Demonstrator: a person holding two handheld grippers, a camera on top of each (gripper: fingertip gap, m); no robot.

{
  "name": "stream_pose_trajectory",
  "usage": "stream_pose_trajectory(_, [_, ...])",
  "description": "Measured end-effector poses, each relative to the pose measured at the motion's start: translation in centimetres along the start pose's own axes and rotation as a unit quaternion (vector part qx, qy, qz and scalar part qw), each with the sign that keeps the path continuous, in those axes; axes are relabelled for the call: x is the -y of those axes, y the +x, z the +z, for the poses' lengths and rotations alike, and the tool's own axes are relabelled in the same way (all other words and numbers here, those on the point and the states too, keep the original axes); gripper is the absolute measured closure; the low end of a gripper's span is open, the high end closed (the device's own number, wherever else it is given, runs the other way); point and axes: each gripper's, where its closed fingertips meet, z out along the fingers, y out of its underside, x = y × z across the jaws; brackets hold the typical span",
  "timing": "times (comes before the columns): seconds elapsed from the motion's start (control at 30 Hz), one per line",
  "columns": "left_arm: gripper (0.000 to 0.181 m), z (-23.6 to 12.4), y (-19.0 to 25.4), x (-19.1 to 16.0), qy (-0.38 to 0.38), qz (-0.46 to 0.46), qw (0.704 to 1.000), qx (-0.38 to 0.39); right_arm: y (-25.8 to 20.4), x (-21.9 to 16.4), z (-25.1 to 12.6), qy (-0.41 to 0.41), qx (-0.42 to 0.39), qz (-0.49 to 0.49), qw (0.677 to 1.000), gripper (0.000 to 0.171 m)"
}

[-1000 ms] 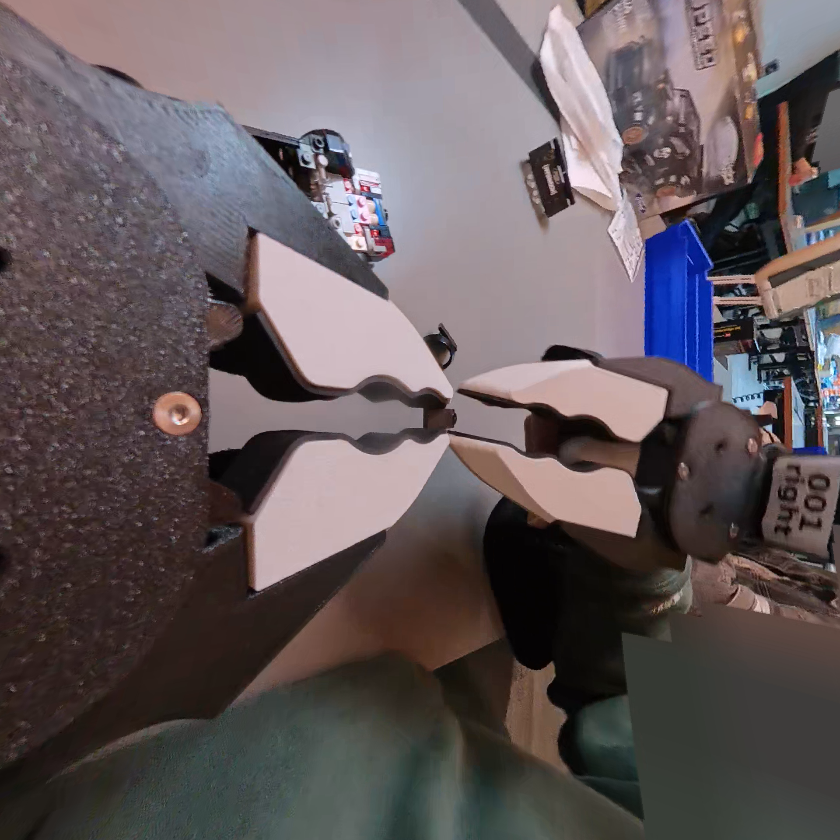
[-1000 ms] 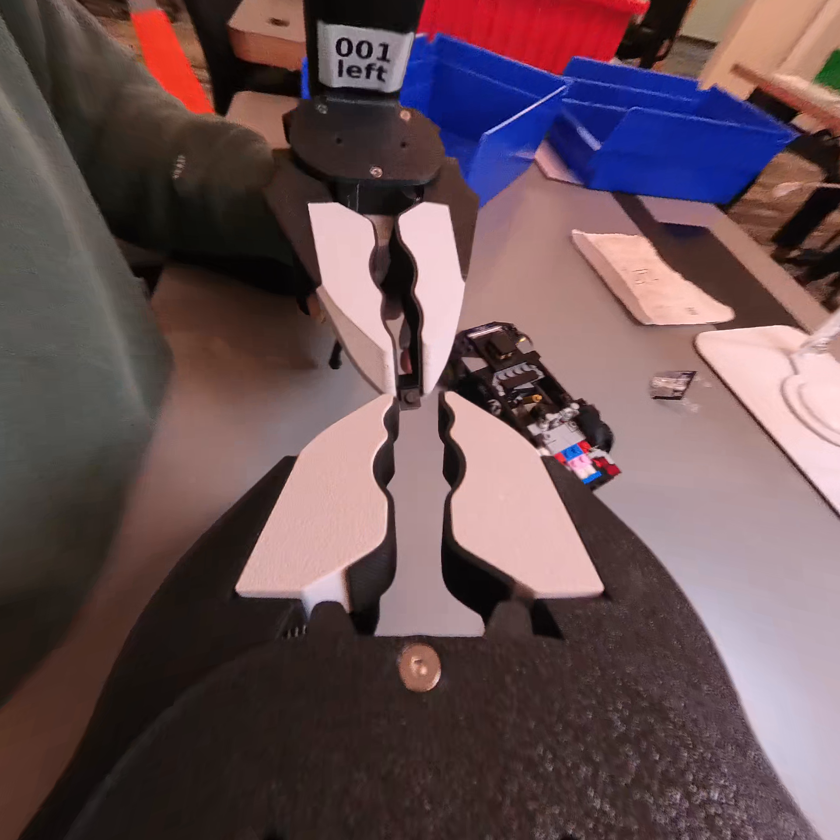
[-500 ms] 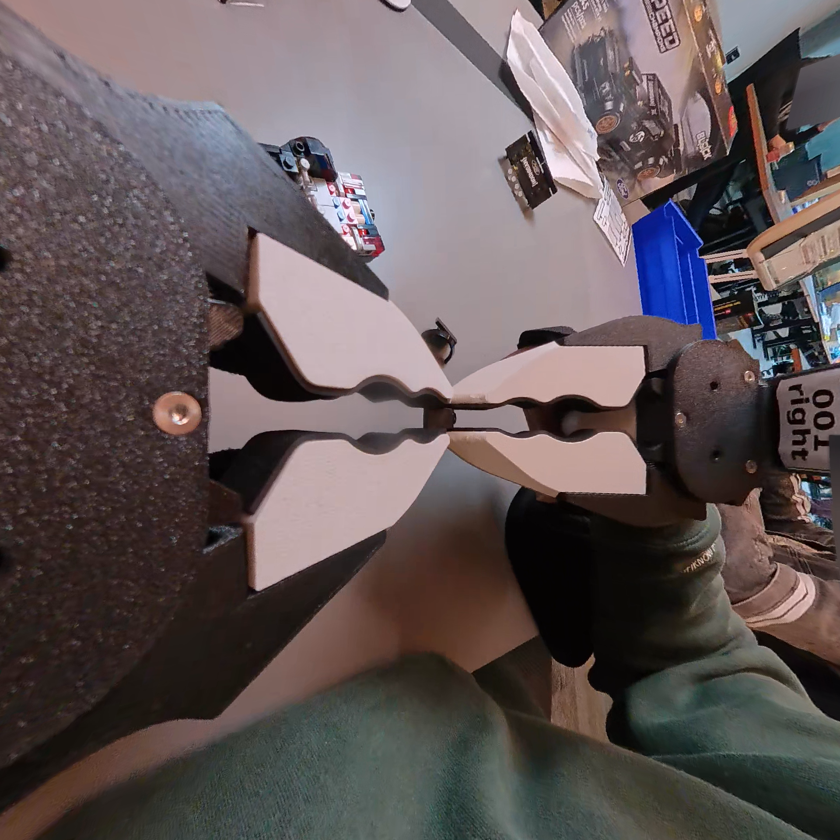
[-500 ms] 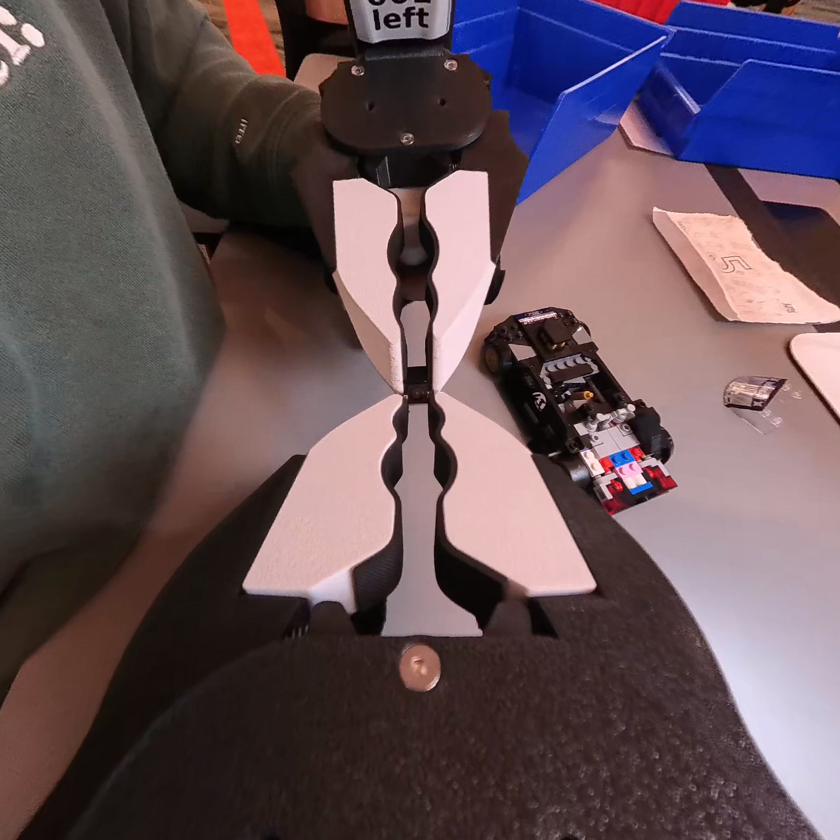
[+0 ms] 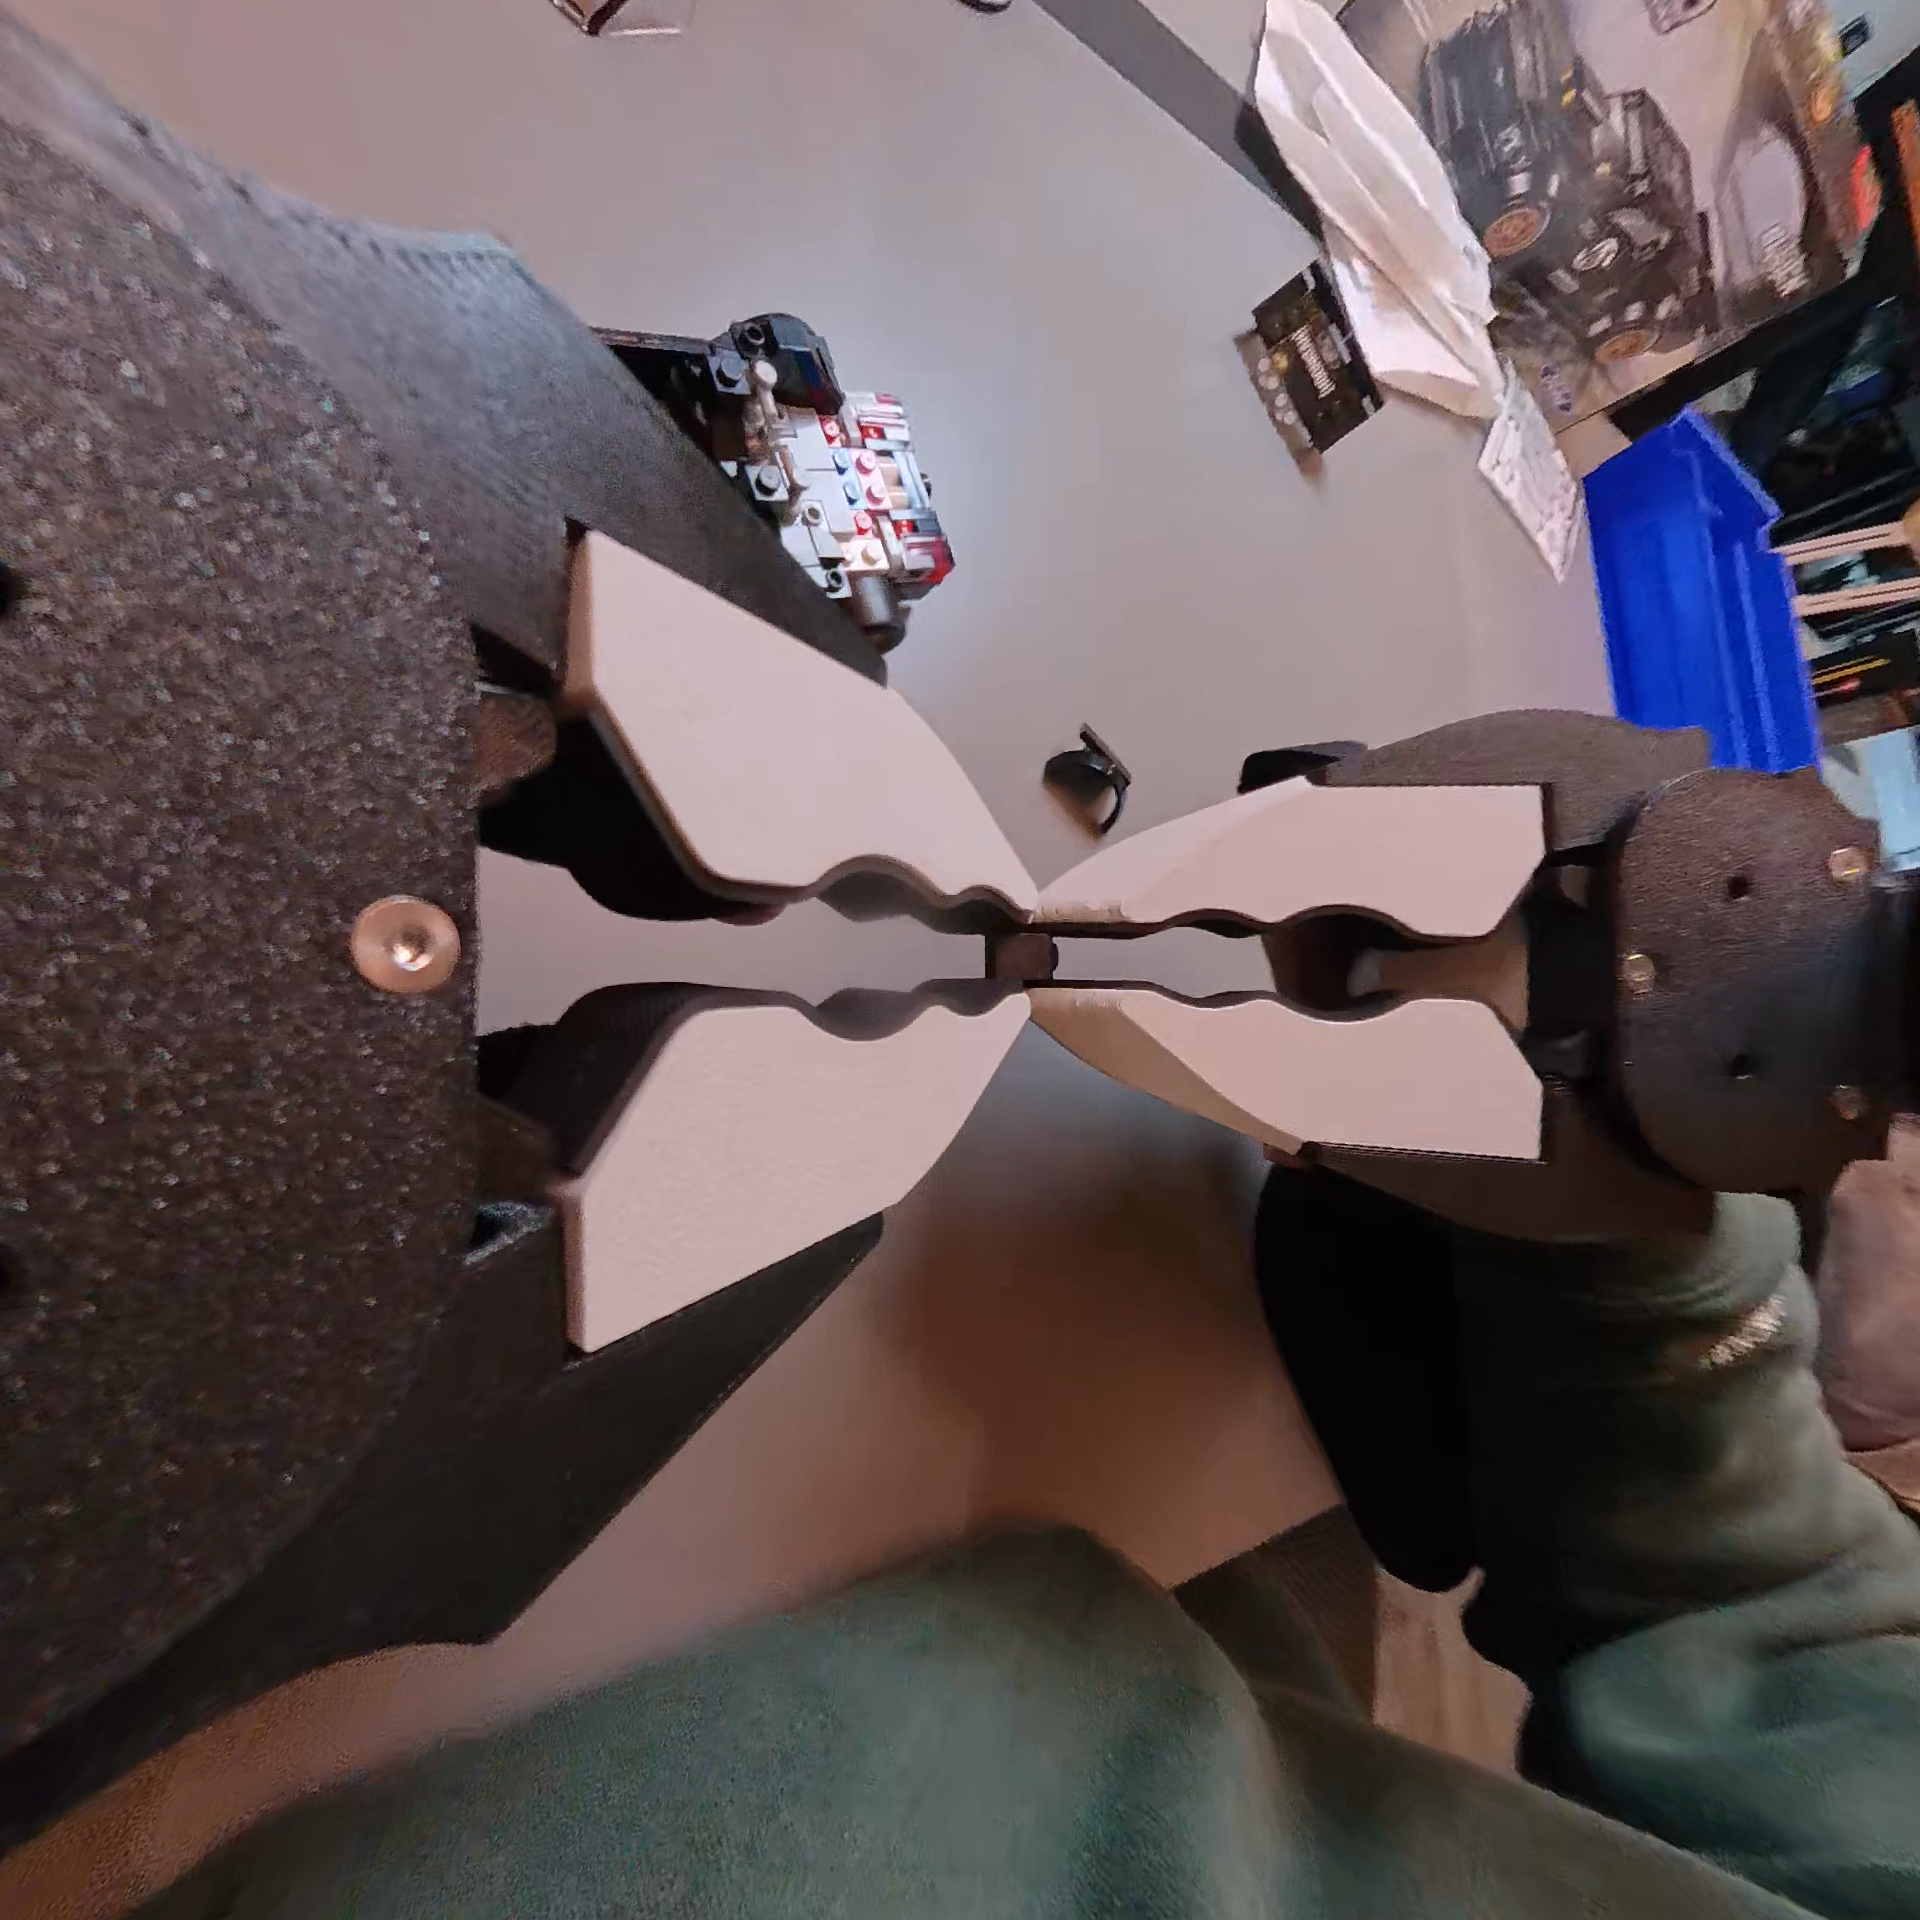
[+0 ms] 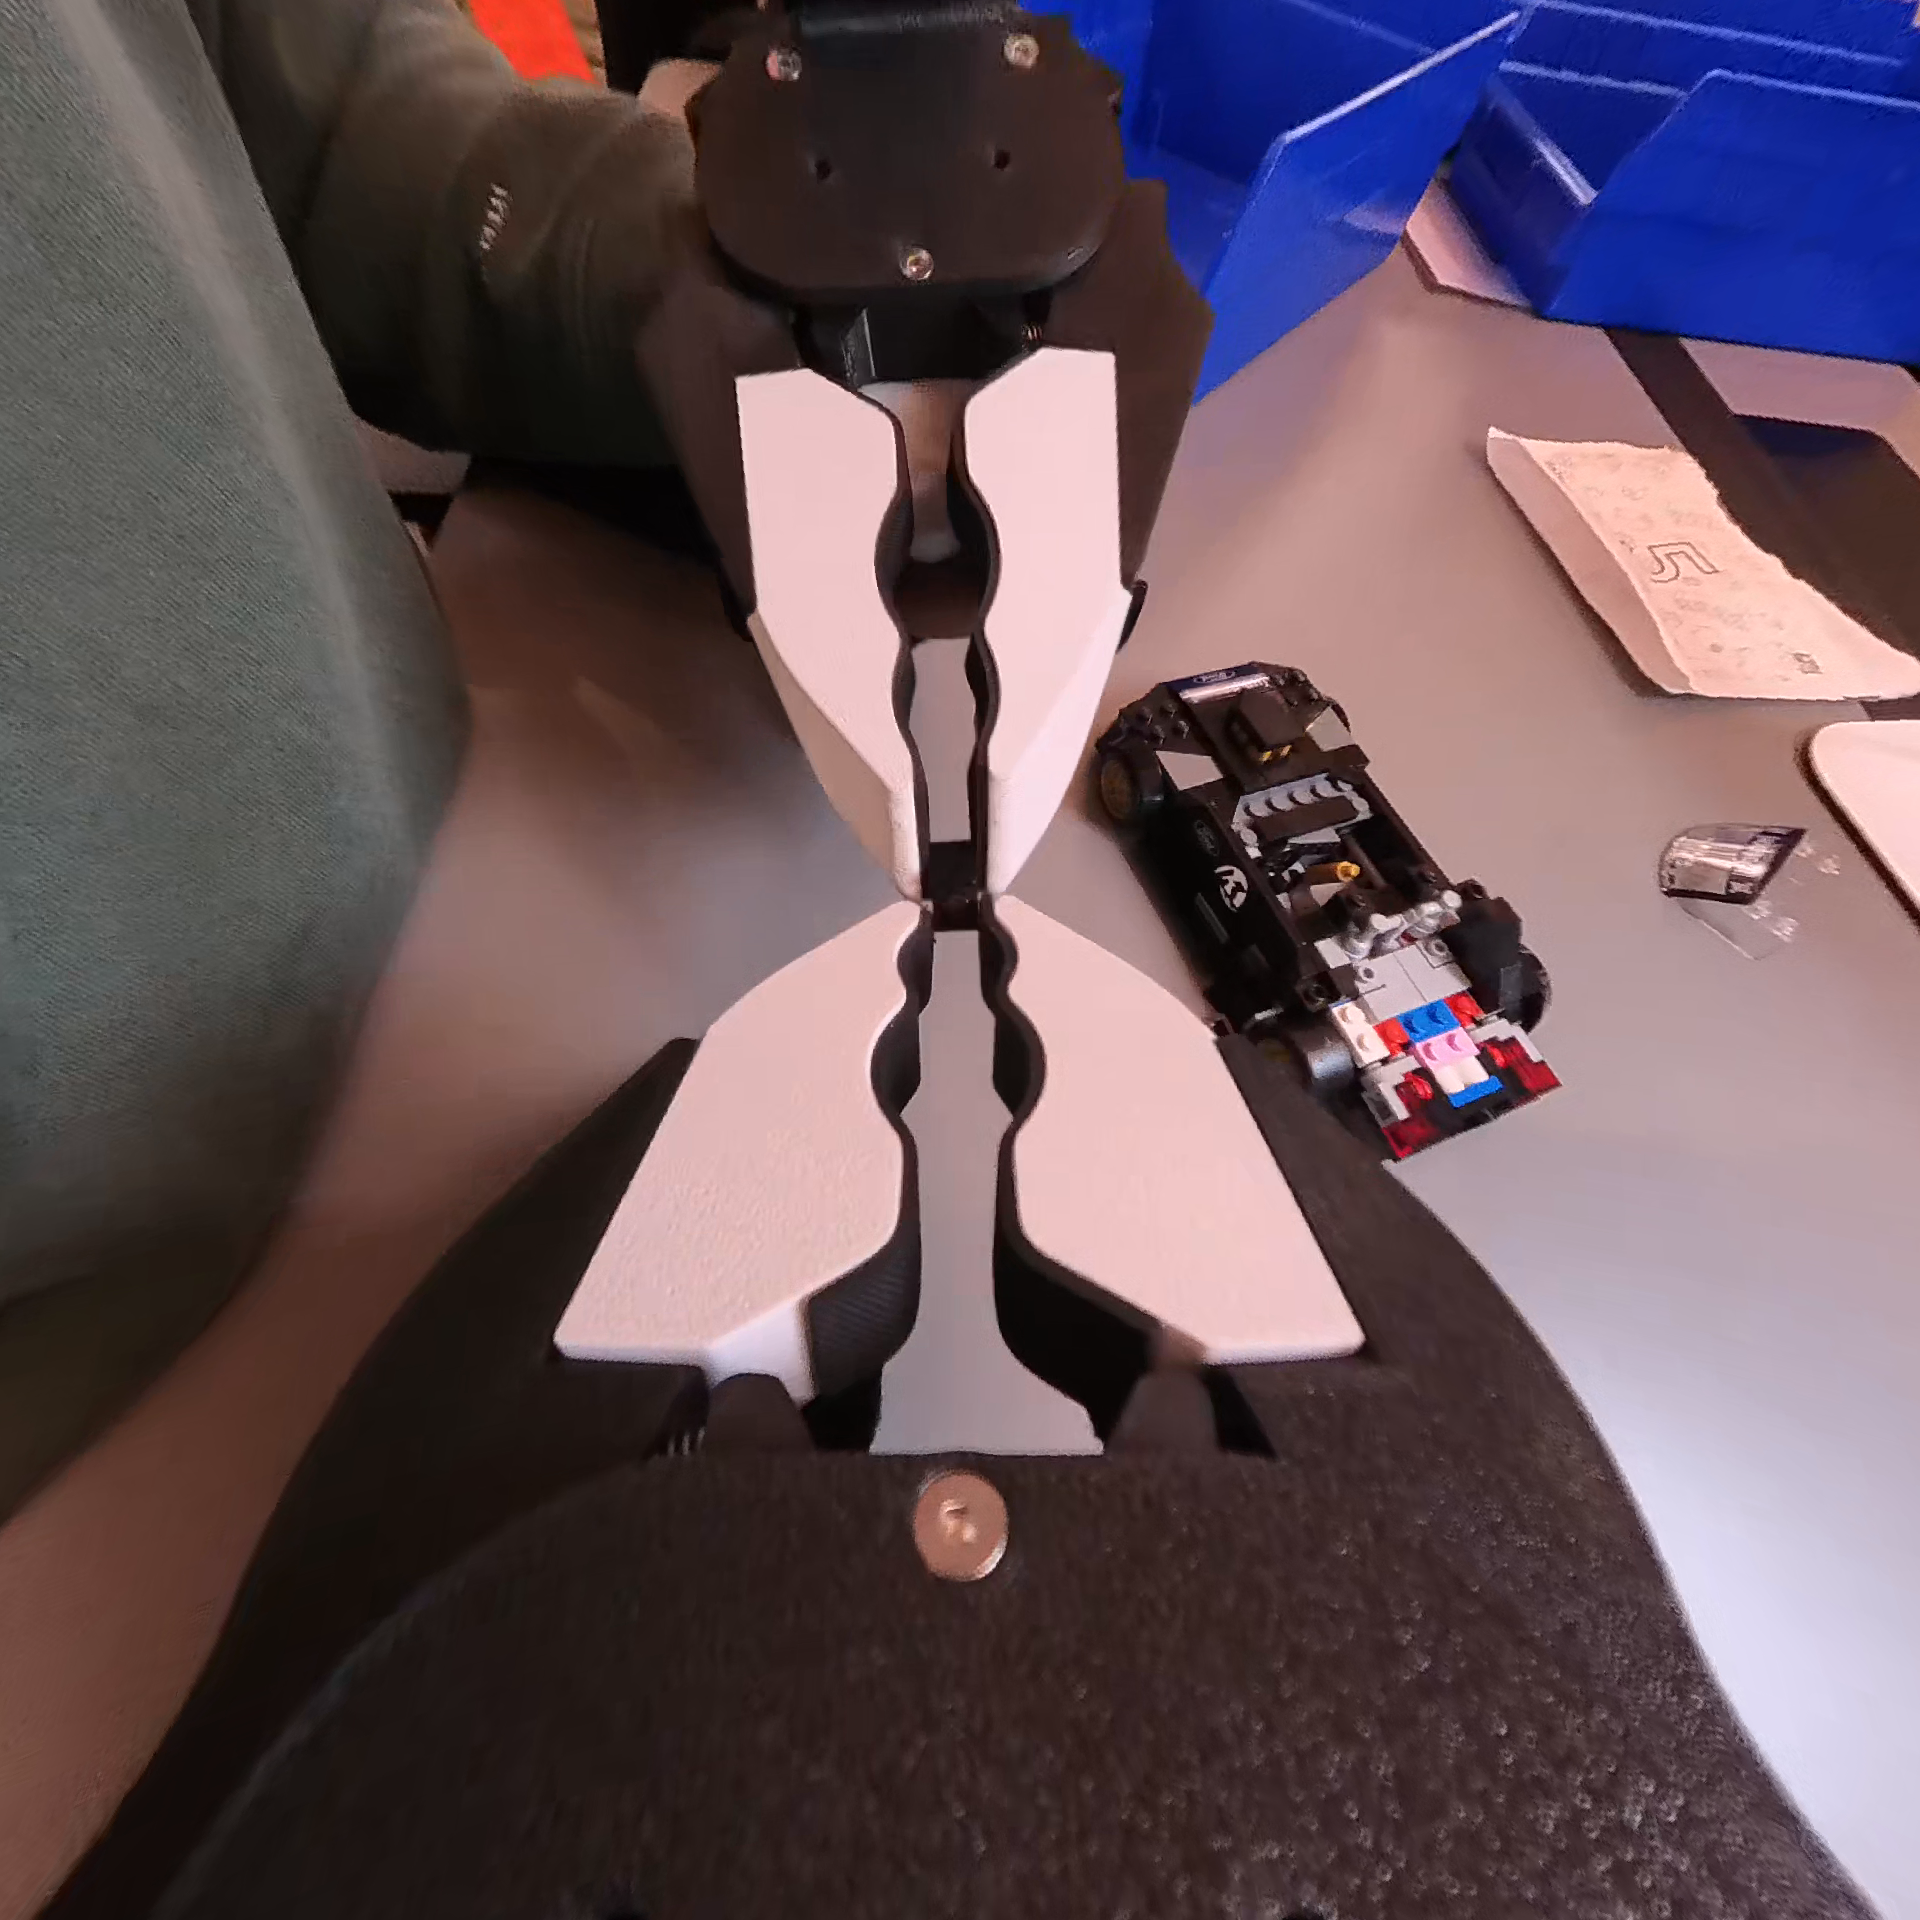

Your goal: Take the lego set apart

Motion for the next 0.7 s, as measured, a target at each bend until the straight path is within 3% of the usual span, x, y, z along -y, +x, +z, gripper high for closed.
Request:
stream_pose_trajectory(0.27, [0.171, 0.5, -0.3, -2.1, -0.063, -0.002, 0.998, 0.008, 0.2, -1.6, 1.1, -0.048, -0.031, -0.031, 0.998, 0.163])
stream_pose_trajectory(0.37, [0.171, 0.7, -0.4, -2.4, -0.058, -0.038, 0.998, -0.006, 0.4, -1.8, 1.1, -0.037, -0.026, -0.009, 0.999, 0.163])
stream_pose_trajectory(0.7, [0.172, 0.8, 0.0, -2.2, -0.06, -0.033, 0.998, -0.007, 0.0, -1.1, 0.4, 0.001, -0.005, 0.016, 1.0, 0.164])
